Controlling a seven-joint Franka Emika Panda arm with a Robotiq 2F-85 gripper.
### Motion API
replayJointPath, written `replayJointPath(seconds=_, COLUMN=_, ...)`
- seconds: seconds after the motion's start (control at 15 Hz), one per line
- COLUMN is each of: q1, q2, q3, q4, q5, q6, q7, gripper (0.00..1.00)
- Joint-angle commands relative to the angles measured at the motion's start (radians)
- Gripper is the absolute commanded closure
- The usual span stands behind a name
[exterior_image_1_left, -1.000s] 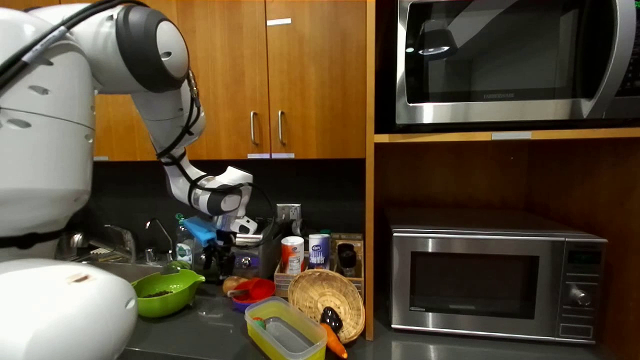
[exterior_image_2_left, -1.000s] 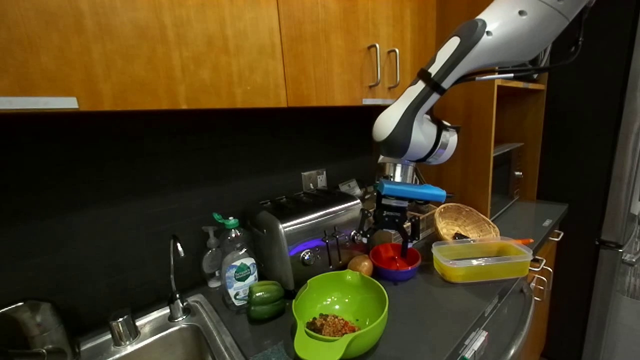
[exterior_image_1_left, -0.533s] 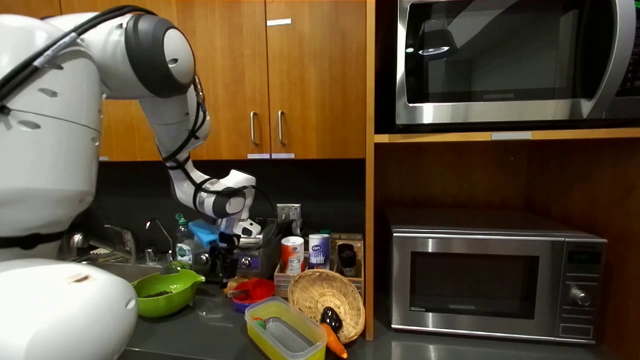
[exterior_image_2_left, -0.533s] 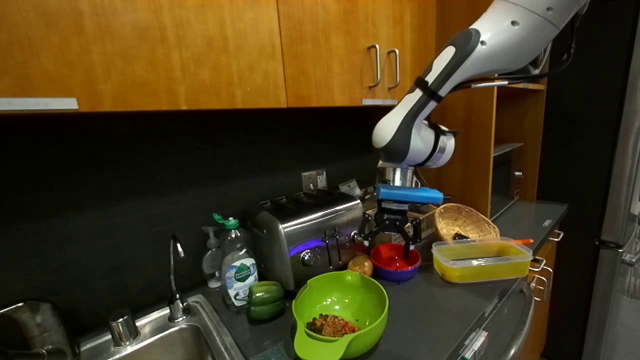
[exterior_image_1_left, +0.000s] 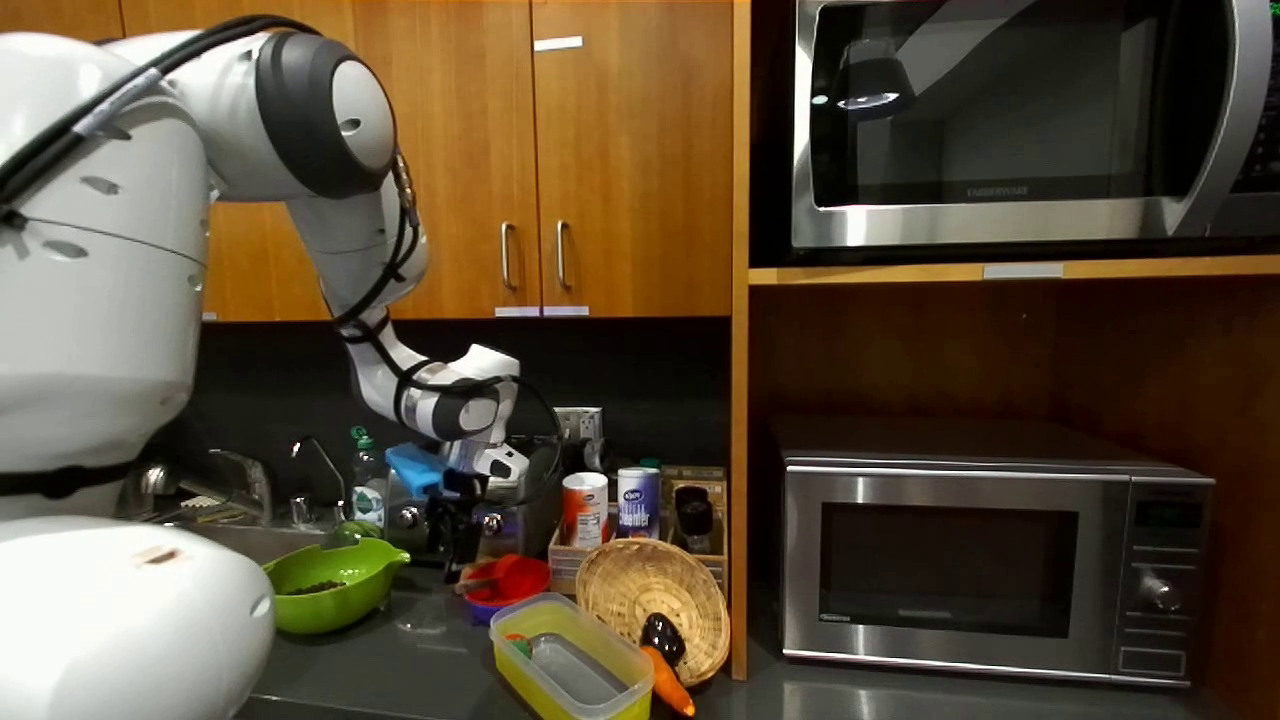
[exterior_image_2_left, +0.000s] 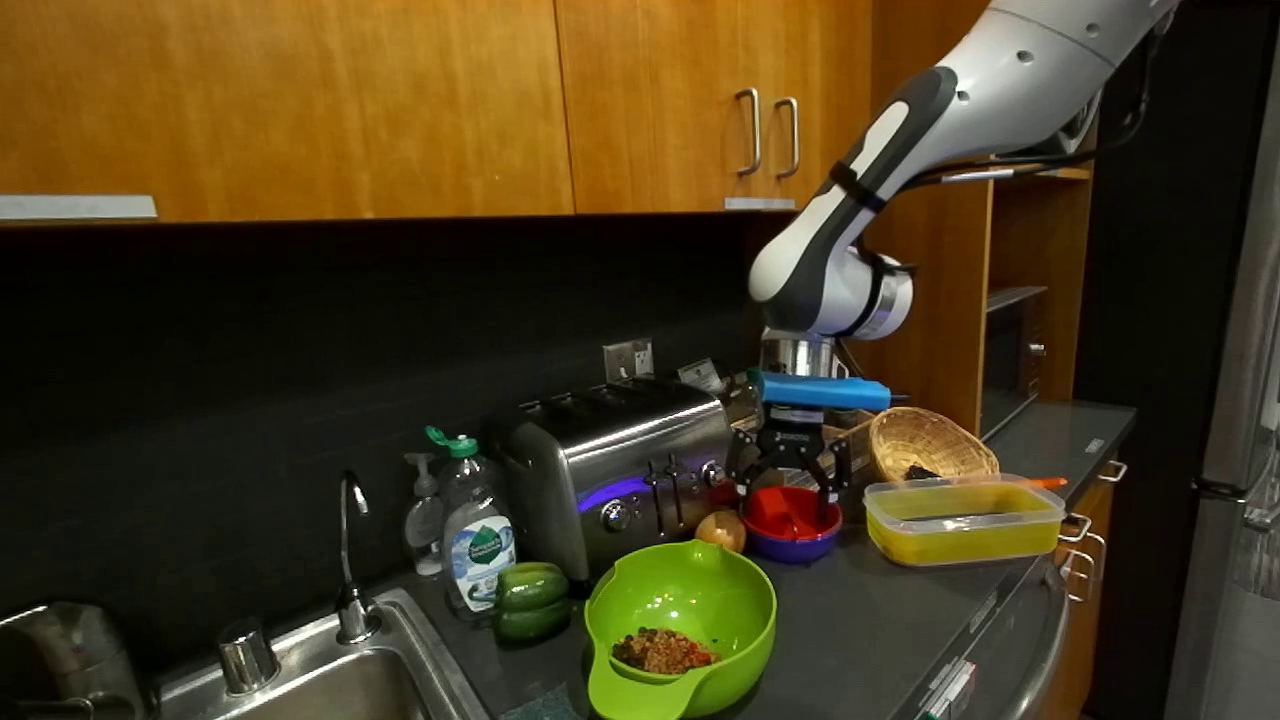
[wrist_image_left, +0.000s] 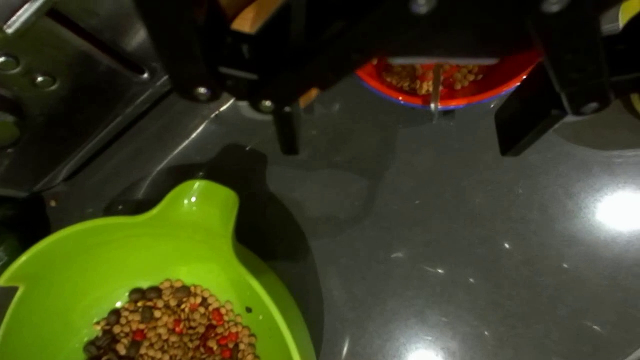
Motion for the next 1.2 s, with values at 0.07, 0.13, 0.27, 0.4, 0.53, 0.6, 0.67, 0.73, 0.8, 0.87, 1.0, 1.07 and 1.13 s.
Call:
replayJointPath(seconds=0.07, q1=-0.017, q2=0.006, q3=-0.010, q4=0.015, q5=-0.006, q6=-0.032, q7=0.022, gripper=0.00)
replayJointPath(seconds=0.13, q1=-0.020, q2=0.007, q3=-0.012, q4=0.014, q5=-0.004, q6=-0.036, q7=0.021, gripper=0.00)
replayJointPath(seconds=0.27, q1=-0.025, q2=0.009, q3=-0.014, q4=0.016, q5=-0.001, q6=-0.043, q7=0.018, gripper=0.00)
replayJointPath(seconds=0.4, q1=-0.030, q2=0.014, q3=-0.015, q4=0.018, q5=0.000, q6=-0.047, q7=0.017, gripper=0.00)
replayJointPath(seconds=0.53, q1=-0.032, q2=0.019, q3=-0.015, q4=0.020, q5=0.001, q6=-0.051, q7=0.016, gripper=0.00)
replayJointPath(seconds=0.6, q1=-0.033, q2=0.023, q3=-0.016, q4=0.022, q5=0.001, q6=-0.054, q7=0.016, gripper=0.00)
replayJointPath(seconds=0.67, q1=-0.031, q2=0.029, q3=-0.019, q4=0.026, q5=-0.008, q6=-0.061, q7=0.027, gripper=0.00)
replayJointPath(seconds=0.73, q1=-0.029, q2=0.037, q3=-0.025, q4=0.033, q5=-0.022, q6=-0.071, q7=0.044, gripper=0.00)
replayJointPath(seconds=0.8, q1=-0.027, q2=0.042, q3=-0.029, q4=0.038, q5=-0.030, q6=-0.078, q7=0.057, gripper=0.00)
replayJointPath(seconds=0.87, q1=-0.023, q2=0.043, q3=-0.032, q4=0.040, q5=-0.040, q6=-0.074, q7=0.074, gripper=0.00)
replayJointPath(seconds=1.0, q1=-0.028, q2=0.033, q3=-0.023, q4=0.019, q5=-0.021, q6=-0.054, q7=0.038, gripper=0.00)
replayJointPath(seconds=1.07, q1=-0.028, q2=0.035, q3=-0.023, q4=0.024, q5=-0.021, q6=-0.054, q7=0.038, gripper=0.00)
replayJointPath(seconds=1.13, q1=-0.028, q2=0.035, q3=-0.023, q4=0.027, q5=-0.021, q6=-0.054, q7=0.038, gripper=0.00)
